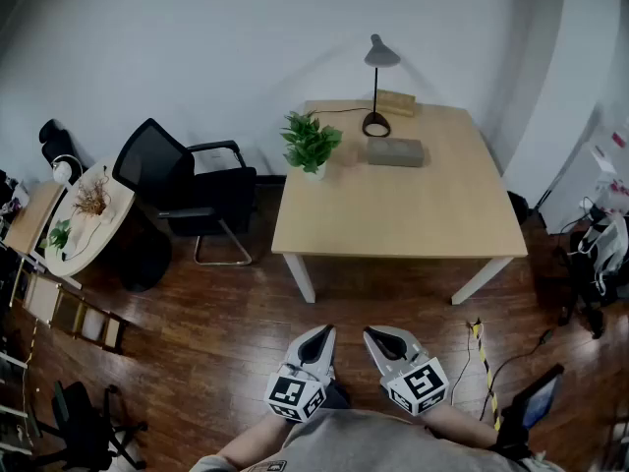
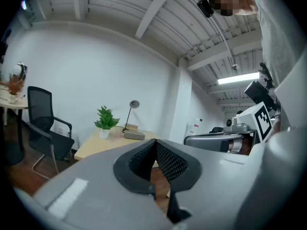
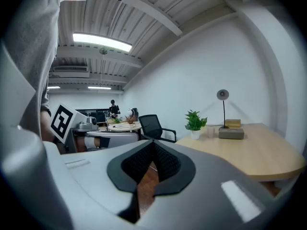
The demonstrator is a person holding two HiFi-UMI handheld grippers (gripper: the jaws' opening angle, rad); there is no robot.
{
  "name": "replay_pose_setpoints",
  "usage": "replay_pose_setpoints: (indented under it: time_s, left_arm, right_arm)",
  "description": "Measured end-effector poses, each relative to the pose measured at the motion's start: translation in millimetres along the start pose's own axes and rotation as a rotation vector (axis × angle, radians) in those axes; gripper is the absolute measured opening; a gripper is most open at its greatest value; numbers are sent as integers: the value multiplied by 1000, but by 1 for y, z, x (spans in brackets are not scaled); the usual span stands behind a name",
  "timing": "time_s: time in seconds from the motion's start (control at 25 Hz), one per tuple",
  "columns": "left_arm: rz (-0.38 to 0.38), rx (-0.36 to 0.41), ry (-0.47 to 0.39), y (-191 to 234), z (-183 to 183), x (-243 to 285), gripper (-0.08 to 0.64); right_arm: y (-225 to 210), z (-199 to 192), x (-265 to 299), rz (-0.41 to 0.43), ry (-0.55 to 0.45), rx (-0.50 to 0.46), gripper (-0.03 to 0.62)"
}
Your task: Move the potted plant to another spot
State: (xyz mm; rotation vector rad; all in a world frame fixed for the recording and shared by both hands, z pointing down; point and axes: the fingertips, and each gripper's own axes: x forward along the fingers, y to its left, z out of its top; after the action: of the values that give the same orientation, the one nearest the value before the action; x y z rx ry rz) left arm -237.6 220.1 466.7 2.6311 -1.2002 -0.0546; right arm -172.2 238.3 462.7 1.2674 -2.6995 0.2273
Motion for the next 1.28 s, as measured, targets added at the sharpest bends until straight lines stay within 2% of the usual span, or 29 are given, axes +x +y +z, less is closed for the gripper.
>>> replay_pose_setpoints:
  time_s: [0.2, 0.32, 0.6, 0.88, 1.28]
  left_arm:
    - [-44, 5, 9, 62, 31, 40, 3]
    - [-69, 6, 5, 94, 37, 60, 3]
    - [-54, -5, 16, 144, 49, 87, 3]
    - [-12, 21, 28, 184, 55, 127, 3]
    - [127, 33, 12, 238, 74, 236, 3]
  right_arm:
    - [-29, 25, 73, -44, -2, 2, 6]
    - [-46, 33, 108, -73, -11, -2, 6]
    - [-72, 42, 156, -90, -1, 8, 6]
    - [-112, 48, 200, -49, -8, 7, 6]
    - [-217, 70, 267, 61, -9, -13, 6]
